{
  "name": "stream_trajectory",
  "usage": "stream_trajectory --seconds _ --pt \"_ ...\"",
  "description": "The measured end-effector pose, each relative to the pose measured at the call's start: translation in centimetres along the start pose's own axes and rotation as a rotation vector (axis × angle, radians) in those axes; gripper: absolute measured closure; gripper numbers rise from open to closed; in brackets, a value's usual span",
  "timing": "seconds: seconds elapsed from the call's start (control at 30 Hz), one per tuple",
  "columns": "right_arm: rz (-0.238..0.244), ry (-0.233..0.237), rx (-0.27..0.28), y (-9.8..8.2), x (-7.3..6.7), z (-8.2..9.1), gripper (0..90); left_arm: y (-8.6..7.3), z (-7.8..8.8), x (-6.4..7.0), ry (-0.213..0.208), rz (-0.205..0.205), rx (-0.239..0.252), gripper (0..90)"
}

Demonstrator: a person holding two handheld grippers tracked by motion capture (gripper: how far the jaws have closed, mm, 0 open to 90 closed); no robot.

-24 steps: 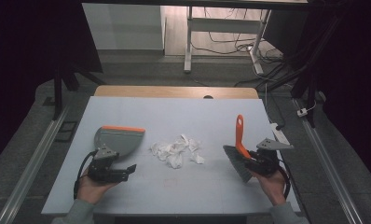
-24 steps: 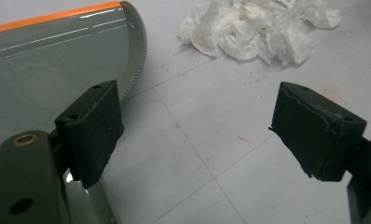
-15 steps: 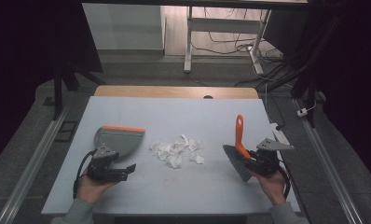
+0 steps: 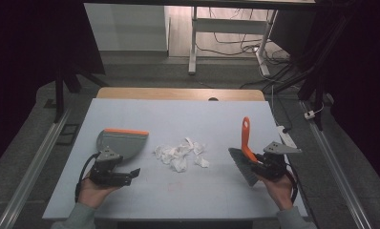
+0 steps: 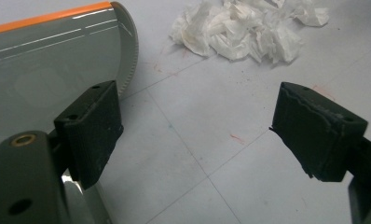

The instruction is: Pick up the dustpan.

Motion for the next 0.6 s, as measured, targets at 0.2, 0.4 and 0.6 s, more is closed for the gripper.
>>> stream_trajectory --seconds 0.2,0.4,0.6 --pt "-0.007 -0.005 0.005 0.0 0.0 0.1 70.3 0.4 0.6 0.1 -0.003 -0.025 -0.004 16.5" --pt "-0.007 -0.006 0.002 0.0 0.0 0.2 70.3 1.4 1.8 0.5 0.013 -0.054 0.011 14.8" --pt "-0.006 -0.002 0.002 0.0 -0.1 0.1 70.3 2.5 2.3 0.5 0.024 -0.061 -0.011 13.7"
Point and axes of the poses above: each handheld gripper's, and its own axes: z roughly backward along the jaws, y roughly out of its top, x roughly to its right, the point moved 6 cm from there along -z, roughly forward along the jaws, and after that the axes turned 4 degrees about x, right-handed, at the moved point
